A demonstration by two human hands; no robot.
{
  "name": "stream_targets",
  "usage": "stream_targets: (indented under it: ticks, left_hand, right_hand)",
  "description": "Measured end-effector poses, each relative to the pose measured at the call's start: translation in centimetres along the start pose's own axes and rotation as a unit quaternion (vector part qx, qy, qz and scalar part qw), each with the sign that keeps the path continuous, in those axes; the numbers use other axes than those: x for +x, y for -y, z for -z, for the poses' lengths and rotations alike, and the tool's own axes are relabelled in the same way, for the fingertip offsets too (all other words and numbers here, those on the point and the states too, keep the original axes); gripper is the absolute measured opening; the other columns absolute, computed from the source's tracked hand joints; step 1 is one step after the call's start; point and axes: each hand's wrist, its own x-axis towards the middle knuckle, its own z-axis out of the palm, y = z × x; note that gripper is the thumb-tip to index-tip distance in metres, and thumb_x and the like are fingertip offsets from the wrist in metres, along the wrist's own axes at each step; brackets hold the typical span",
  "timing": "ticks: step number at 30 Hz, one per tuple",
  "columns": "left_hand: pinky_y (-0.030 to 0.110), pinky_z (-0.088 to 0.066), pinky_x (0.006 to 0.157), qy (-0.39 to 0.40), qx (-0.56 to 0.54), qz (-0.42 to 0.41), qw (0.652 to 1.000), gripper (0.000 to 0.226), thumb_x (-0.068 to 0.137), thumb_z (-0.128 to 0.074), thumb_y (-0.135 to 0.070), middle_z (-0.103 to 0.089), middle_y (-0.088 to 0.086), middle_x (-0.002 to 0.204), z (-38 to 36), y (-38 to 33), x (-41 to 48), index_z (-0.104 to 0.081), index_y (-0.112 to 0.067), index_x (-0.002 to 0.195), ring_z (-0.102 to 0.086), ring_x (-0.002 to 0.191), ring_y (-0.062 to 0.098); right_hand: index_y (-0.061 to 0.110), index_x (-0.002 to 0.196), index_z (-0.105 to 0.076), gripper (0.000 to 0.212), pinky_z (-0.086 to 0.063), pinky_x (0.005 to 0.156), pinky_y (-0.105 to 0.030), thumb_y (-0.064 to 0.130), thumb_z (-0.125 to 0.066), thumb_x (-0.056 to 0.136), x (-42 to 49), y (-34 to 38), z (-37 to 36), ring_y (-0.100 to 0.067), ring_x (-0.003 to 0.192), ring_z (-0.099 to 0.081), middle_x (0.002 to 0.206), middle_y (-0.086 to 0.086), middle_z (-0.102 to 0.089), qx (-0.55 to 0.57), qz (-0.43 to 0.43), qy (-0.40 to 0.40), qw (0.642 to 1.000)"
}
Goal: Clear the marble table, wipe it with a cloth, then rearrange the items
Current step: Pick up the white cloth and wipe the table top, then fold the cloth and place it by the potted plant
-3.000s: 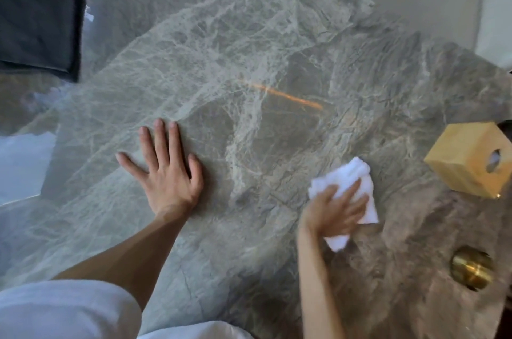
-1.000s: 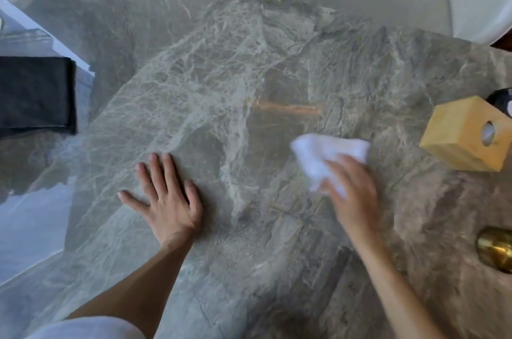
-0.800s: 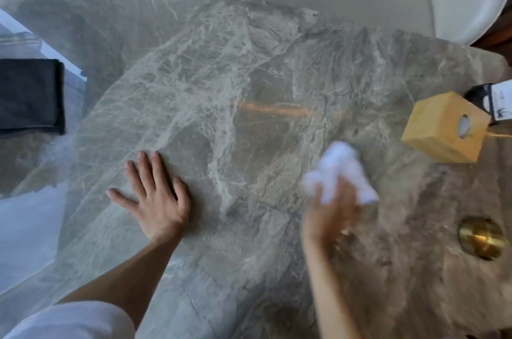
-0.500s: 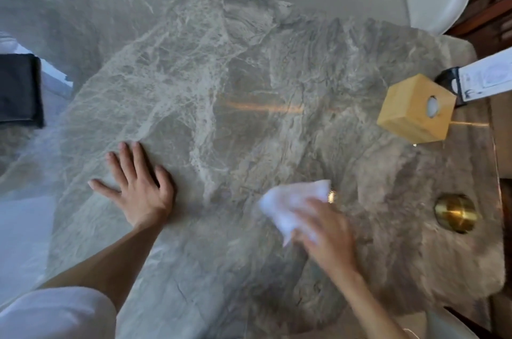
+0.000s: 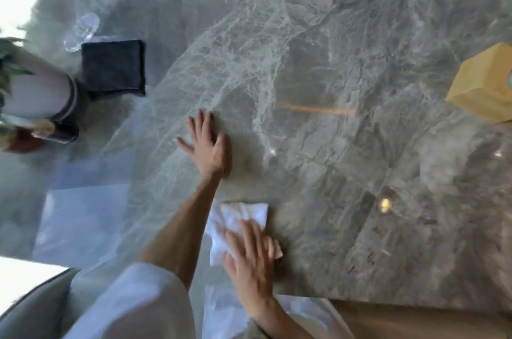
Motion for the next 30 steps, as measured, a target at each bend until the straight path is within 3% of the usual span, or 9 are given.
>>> stream_targets:
  ticks: [3, 7, 10, 14, 16, 18, 21, 25, 30]
  left_hand:
    - [0.051, -0.023, 0.120, -0.021, -0.253, 0.007, 0.967, 0.050, 0.092, -0.048, -0.030, -0.045, 0.000, 0.149, 5.9, 2.6, -3.6, -0.045, -0.019, 0.141, -0.037, 0.141, 0.014]
    - [0.049, -0.039, 0.111, -0.045, -0.251, 0.052, 0.966, 0.040, 0.089, -0.051, -0.026, -0.059, 0.002, 0.134, 13.2, 10.0, -12.0, -0.057, -0.016, 0.128, -0.052, 0.128, 0.016]
    - [0.046, -0.044, 0.107, 0.007, -0.267, 0.121, 0.956, 0.037, 0.081, -0.054, -0.025, -0.064, 0.006, 0.127, 16.5, 15.0, -17.4, -0.064, -0.020, 0.117, -0.056, 0.124, 0.023]
    - [0.023, -0.051, 0.084, 0.167, -0.333, 0.249, 0.894, 0.028, 0.095, -0.046, -0.021, -0.066, 0.012, 0.123, 22.6, 17.0, -20.0, -0.065, -0.019, 0.115, -0.058, 0.121, 0.031]
    - [0.025, -0.052, 0.077, 0.239, -0.401, 0.305, 0.830, 0.043, 0.095, -0.037, -0.040, -0.069, 0.012, 0.121, 25.3, 16.6, -19.5, -0.069, -0.017, 0.113, -0.064, 0.108, 0.023]
    - [0.034, -0.049, 0.087, 0.253, -0.476, 0.319, 0.780, 0.063, 0.094, -0.025, -0.057, -0.068, 0.010, 0.122, 27.7, 15.6, -18.1, -0.069, -0.017, 0.117, -0.063, 0.110, 0.024]
    - [0.046, -0.033, 0.109, 0.244, -0.507, 0.274, 0.780, 0.069, 0.093, -0.031, -0.064, -0.053, 0.014, 0.140, 30.2, 13.1, -15.4, -0.056, -0.014, 0.133, -0.046, 0.133, 0.032]
    - [0.037, -0.053, 0.089, 0.269, -0.472, 0.132, 0.829, 0.029, 0.095, -0.057, -0.022, -0.063, 0.022, 0.121, 32.9, 7.7, -12.4, -0.063, -0.009, 0.120, -0.063, 0.106, 0.029]
    - [0.054, -0.049, 0.096, 0.288, -0.394, 0.031, 0.872, 0.033, 0.092, -0.063, -0.022, -0.060, 0.030, 0.123, 34.9, 2.0, -10.6, -0.057, -0.006, 0.120, -0.063, 0.103, 0.034]
  right_hand:
    - [0.036, 0.105, -0.062, 0.030, -0.043, 0.088, -0.044, 0.023, -0.063, 0.078, -2.9, 2.3, -1.0, -0.016, 0.121, -0.056, 0.125, 0.007, -0.062, -0.054, 0.069, 0.072, 0.994]
    - [0.036, 0.099, -0.057, 0.028, -0.042, 0.075, -0.038, 0.021, -0.067, 0.077, -4.1, 5.8, -0.4, -0.013, 0.103, -0.063, 0.109, 0.012, -0.057, -0.070, 0.138, 0.156, 0.976]
    - [0.037, 0.116, -0.056, 0.046, -0.047, 0.086, -0.033, 0.025, -0.062, 0.073, -2.7, 8.3, -0.1, -0.007, 0.114, -0.055, 0.123, 0.018, -0.057, 0.053, 0.130, 0.337, 0.931]
    - [0.017, 0.112, -0.063, 0.035, -0.050, 0.073, -0.030, 0.027, -0.065, 0.079, 1.1, 12.9, 4.2, -0.009, 0.083, -0.059, 0.095, 0.005, -0.064, 0.391, -0.167, 0.544, 0.723]
    - [0.008, 0.101, -0.070, 0.031, -0.054, 0.075, -0.034, 0.029, -0.057, 0.082, 3.0, 14.4, 6.6, -0.018, 0.078, -0.068, 0.087, -0.006, -0.072, 0.530, -0.301, 0.535, 0.585]
    - [0.002, 0.113, -0.069, 0.050, -0.053, 0.092, -0.041, 0.040, -0.044, 0.092, 4.6, 16.2, 9.3, -0.029, 0.100, -0.069, 0.109, -0.019, -0.072, 0.590, -0.345, 0.509, 0.524]
    - [0.006, 0.127, -0.063, 0.077, -0.053, 0.096, -0.045, 0.065, -0.029, 0.093, 7.1, 19.5, 13.5, -0.033, 0.117, -0.062, 0.129, -0.019, -0.063, 0.630, -0.329, 0.453, 0.538]
    - [0.005, 0.130, -0.061, 0.095, -0.047, 0.103, -0.047, 0.079, -0.020, 0.085, 8.6, 22.1, 16.6, -0.035, 0.126, -0.055, 0.137, -0.022, -0.056, 0.677, -0.304, 0.382, 0.551]
    - [0.008, 0.142, -0.046, 0.072, -0.027, 0.118, -0.053, 0.061, -0.029, 0.096, 9.8, 21.2, 19.0, -0.033, 0.137, -0.044, 0.145, -0.020, -0.049, 0.676, -0.241, 0.283, 0.637]
